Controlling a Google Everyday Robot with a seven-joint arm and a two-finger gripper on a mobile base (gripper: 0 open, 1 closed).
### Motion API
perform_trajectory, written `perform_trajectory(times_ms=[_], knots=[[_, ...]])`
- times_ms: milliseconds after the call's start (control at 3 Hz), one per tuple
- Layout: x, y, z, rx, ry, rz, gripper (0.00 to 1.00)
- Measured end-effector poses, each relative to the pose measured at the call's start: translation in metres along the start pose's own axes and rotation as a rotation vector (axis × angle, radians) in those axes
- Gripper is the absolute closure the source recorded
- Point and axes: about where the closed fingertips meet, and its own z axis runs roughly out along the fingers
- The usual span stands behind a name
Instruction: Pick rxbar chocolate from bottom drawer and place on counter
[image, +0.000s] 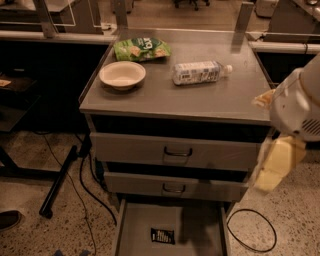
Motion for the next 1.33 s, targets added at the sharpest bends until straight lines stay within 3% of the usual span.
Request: perform_trajectory(times_ms=[333,667,1000,1333], knots=[[-0.004,0.030,0.060,-0.062,-0.019,0.005,0.00],[-0.003,0.033,0.062,-0.066,-0.029,0.003,0.00],[0.003,0.045,0.107,-0.120,-0.061,0.030,0.00],[0.019,0.049,0.184,-0.172,-0.052,0.058,0.00]])
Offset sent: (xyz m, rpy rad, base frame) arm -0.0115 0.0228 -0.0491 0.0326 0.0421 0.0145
